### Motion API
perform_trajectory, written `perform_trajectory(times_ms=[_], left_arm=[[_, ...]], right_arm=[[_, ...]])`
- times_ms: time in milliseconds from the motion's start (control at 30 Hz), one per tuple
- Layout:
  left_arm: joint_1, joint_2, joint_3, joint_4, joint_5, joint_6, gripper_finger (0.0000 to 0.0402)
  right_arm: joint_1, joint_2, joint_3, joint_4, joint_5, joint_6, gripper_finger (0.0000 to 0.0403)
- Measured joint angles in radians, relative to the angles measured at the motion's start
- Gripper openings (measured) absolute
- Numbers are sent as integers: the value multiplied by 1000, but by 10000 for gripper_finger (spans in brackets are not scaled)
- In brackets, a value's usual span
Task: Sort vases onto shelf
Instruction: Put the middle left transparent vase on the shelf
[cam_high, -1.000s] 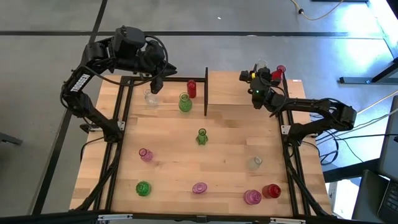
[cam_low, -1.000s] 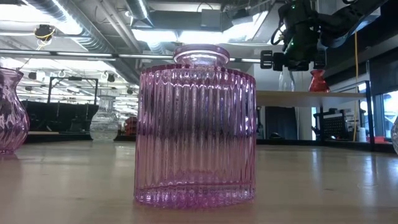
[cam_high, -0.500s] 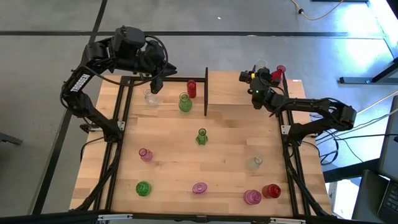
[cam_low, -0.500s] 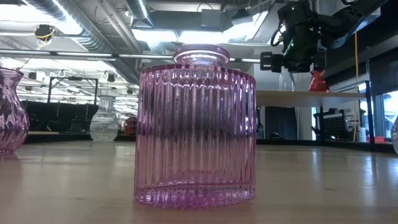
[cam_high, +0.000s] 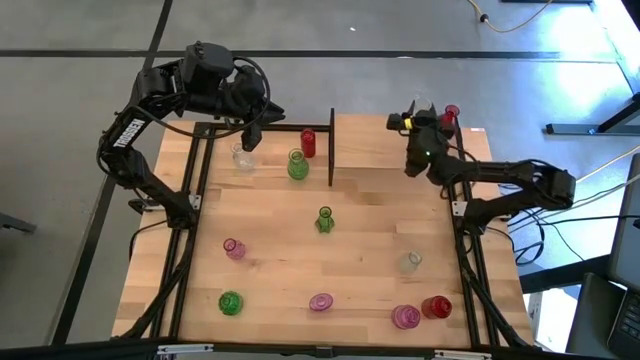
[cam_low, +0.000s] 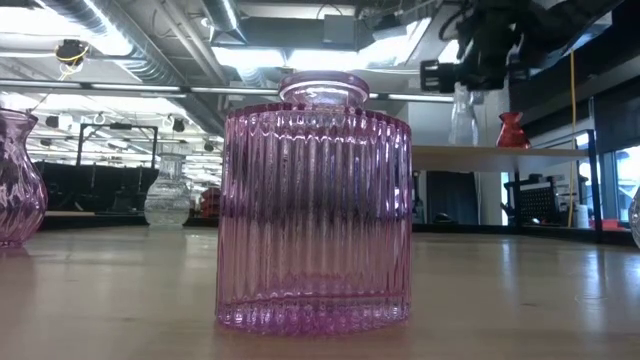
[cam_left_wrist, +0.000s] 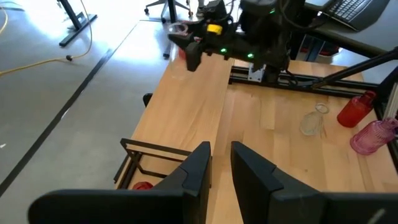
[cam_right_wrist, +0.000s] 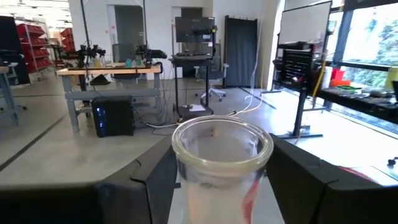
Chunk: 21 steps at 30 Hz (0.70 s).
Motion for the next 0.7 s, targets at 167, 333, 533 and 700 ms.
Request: perform_trajectory(times_ms=[167,333,533,700], left_arm=[[0,0,0,1,0,6,57],[0,0,0,15,0,6,57],[0,0,0,22,0,6,57],[0,0,0,22,0,0,57]], right_arm=[[104,-61,1,2,100,-74,216],[114,-66,1,-8,62,-92,216],[54,-45,1,-76,35,55,209],[-7,-44,2,-264,-67,266,174]])
